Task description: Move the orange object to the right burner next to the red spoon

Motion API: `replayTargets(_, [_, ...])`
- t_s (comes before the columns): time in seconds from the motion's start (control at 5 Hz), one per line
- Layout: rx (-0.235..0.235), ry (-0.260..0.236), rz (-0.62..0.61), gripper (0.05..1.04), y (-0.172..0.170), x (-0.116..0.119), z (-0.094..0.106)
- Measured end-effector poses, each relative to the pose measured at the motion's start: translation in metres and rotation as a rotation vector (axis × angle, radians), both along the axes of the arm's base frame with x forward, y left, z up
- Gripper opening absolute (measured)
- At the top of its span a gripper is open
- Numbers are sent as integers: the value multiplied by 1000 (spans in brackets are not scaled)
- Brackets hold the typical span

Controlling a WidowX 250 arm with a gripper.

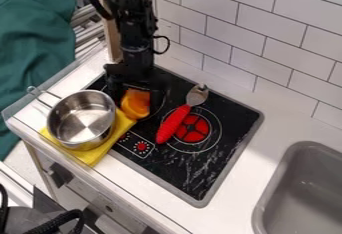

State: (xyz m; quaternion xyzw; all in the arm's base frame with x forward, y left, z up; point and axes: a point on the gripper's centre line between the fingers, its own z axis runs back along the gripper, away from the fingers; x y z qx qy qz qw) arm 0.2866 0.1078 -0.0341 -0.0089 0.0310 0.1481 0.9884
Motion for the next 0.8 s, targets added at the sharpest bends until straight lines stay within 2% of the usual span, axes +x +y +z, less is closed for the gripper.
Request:
replayTargets(0.2, [-6,4,6,831,-1,0,-5])
replayTargets(0.6, [0,-11,-15,819,-7,3,-2])
replayTargets(0.8, [42,-84,-47,819,-15,10,21])
